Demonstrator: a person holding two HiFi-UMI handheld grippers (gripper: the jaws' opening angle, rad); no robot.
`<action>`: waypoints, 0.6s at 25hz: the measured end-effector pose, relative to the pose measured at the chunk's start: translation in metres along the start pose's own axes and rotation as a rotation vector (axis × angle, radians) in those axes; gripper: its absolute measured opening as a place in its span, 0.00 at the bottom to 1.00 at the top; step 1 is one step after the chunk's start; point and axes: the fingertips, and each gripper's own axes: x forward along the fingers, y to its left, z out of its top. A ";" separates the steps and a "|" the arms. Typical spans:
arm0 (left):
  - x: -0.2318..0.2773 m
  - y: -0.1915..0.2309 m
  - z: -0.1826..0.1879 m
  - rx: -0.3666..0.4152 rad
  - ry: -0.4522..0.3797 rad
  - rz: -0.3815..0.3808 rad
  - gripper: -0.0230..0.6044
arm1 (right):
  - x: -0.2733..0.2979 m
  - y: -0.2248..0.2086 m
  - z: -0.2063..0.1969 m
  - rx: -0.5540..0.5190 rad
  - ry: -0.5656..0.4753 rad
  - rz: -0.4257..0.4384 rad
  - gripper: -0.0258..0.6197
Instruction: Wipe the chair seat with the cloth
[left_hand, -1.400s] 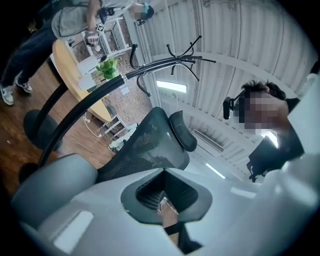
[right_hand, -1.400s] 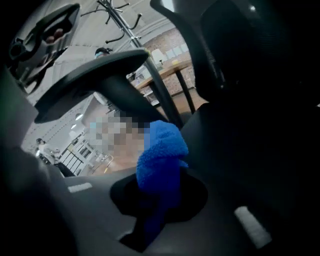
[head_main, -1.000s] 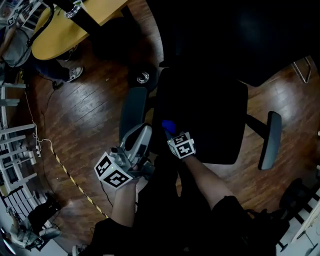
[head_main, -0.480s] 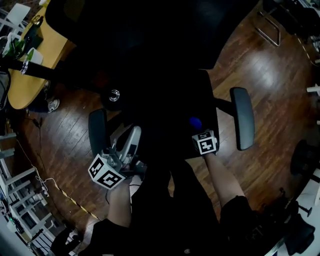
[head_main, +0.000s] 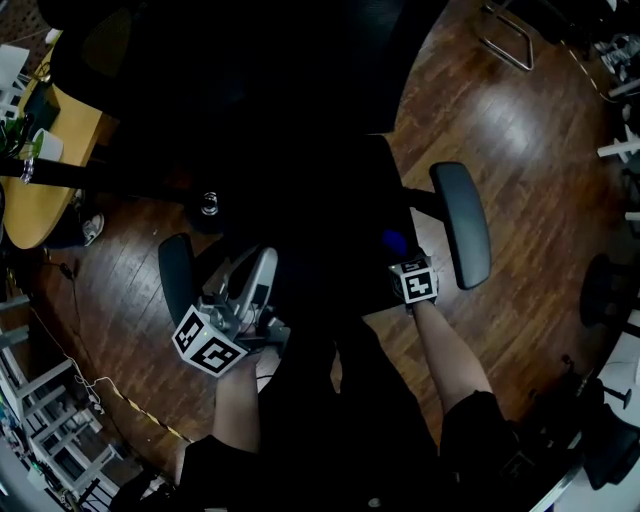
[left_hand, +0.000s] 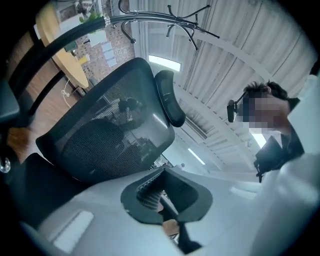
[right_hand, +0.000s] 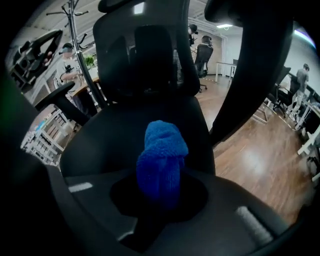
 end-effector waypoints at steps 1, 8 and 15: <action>-0.002 -0.001 0.000 0.003 -0.009 0.006 0.02 | -0.001 -0.003 -0.003 0.013 0.012 0.017 0.10; -0.033 0.002 0.025 0.022 -0.086 0.061 0.02 | -0.001 0.041 0.009 -0.030 0.004 0.091 0.10; -0.087 0.014 0.055 0.042 -0.198 0.163 0.02 | 0.033 0.214 0.000 -0.145 0.061 0.327 0.10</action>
